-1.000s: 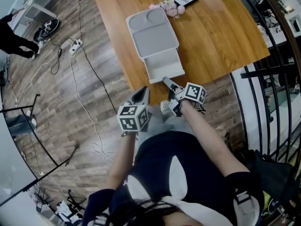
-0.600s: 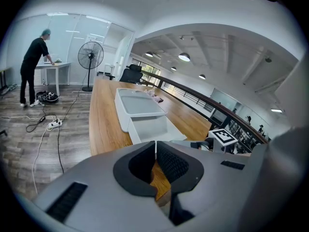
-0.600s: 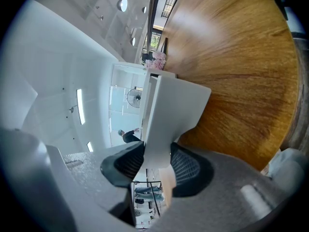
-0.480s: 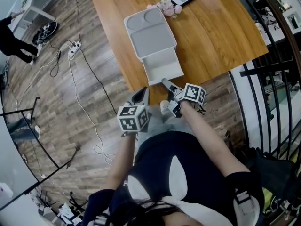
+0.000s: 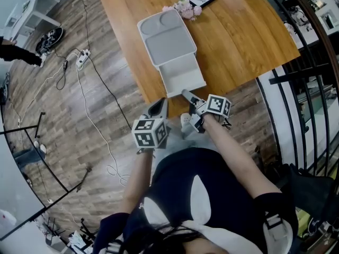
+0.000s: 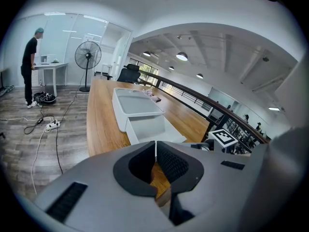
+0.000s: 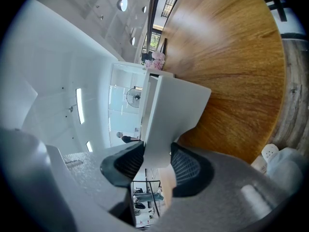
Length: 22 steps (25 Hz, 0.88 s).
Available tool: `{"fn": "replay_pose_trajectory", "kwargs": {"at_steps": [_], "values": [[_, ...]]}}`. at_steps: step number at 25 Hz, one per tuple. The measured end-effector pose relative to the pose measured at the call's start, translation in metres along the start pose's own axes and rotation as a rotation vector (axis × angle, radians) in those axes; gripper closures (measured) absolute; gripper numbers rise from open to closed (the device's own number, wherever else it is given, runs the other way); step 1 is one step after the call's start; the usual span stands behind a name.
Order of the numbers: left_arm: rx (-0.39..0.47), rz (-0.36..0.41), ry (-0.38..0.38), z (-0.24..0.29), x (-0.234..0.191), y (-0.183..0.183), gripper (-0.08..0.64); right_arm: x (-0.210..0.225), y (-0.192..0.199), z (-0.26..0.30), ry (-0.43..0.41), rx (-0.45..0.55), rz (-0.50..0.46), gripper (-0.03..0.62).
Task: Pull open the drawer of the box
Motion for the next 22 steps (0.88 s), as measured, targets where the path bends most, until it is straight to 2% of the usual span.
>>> {"fn": "replay_pose_trajectory", "kwargs": {"at_steps": [7,14,18,22], "values": [[0.005,0.004,0.006,-0.007,0.001,0.001,0.534,-0.002,0.000,-0.003,0.032,0.007,-0.032,0.407],[0.011,0.004,0.013,-0.017,0.002,0.002,0.534,-0.005,0.000,-0.013,0.104,0.014,-0.097,0.364],[0.016,0.014,0.022,-0.023,0.003,0.004,0.534,-0.009,0.004,-0.024,0.168,0.038,-0.213,0.365],[0.023,0.028,0.037,-0.028,0.004,0.001,0.534,-0.024,0.005,-0.033,0.229,0.059,-0.410,0.416]]}}
Point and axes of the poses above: the fingertips, and each gripper's own axes: z forward along the fingers, x to its right, y out of its underside, the point moved 6 cm from there along -z, backward along the fingers, and after that the axes turned 2 degrees about -z, right-handed, at the moved point
